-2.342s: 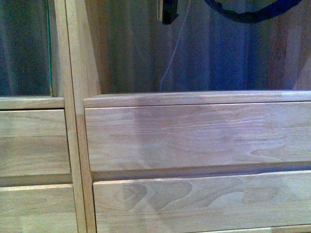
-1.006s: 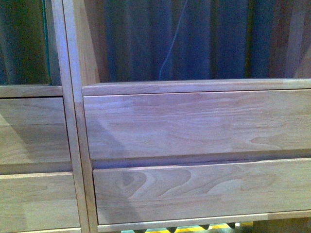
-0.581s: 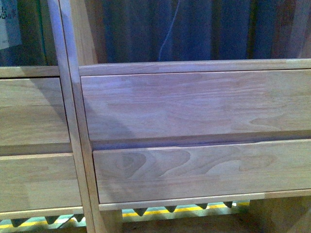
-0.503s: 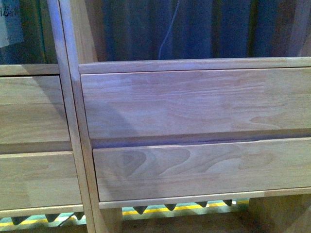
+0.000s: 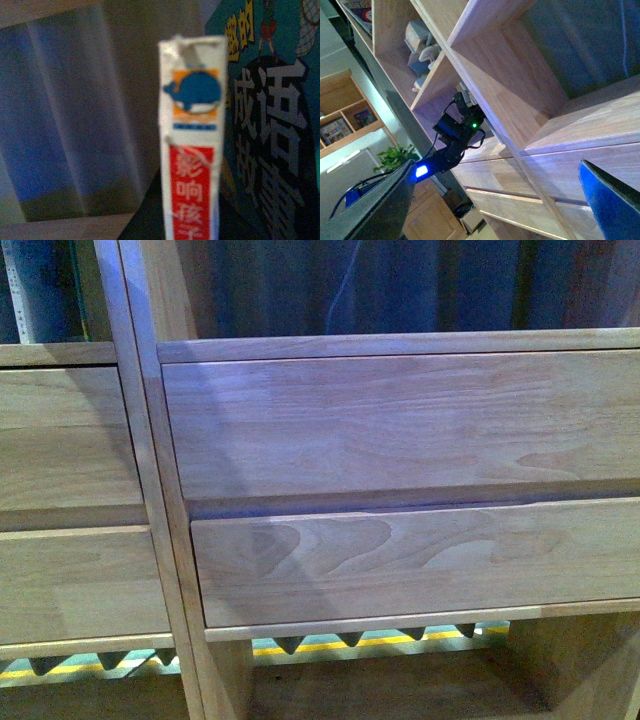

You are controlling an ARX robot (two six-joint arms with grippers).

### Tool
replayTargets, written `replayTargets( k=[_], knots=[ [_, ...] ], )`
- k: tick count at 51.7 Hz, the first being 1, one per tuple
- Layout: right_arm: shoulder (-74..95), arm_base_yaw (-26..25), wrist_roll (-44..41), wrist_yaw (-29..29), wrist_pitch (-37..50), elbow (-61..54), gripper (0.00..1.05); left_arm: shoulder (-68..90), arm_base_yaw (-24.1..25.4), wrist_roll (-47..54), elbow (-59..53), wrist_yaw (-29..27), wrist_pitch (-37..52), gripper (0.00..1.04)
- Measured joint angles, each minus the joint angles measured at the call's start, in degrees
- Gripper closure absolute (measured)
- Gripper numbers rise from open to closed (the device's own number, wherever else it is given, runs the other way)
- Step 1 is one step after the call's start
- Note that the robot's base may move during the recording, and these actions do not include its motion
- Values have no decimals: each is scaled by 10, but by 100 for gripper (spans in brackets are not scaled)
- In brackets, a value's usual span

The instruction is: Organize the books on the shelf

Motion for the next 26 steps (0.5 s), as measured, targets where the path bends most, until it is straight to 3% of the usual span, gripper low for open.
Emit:
replayTargets(
  k=[5, 26],
  knots=[
    [0, 0, 0, 0, 0, 0, 7, 0, -1, 2, 0, 7, -7, 96],
    [0, 0, 0, 0, 0, 0, 7, -54, 3, -7, -117, 30, -40, 29]
  ],
)
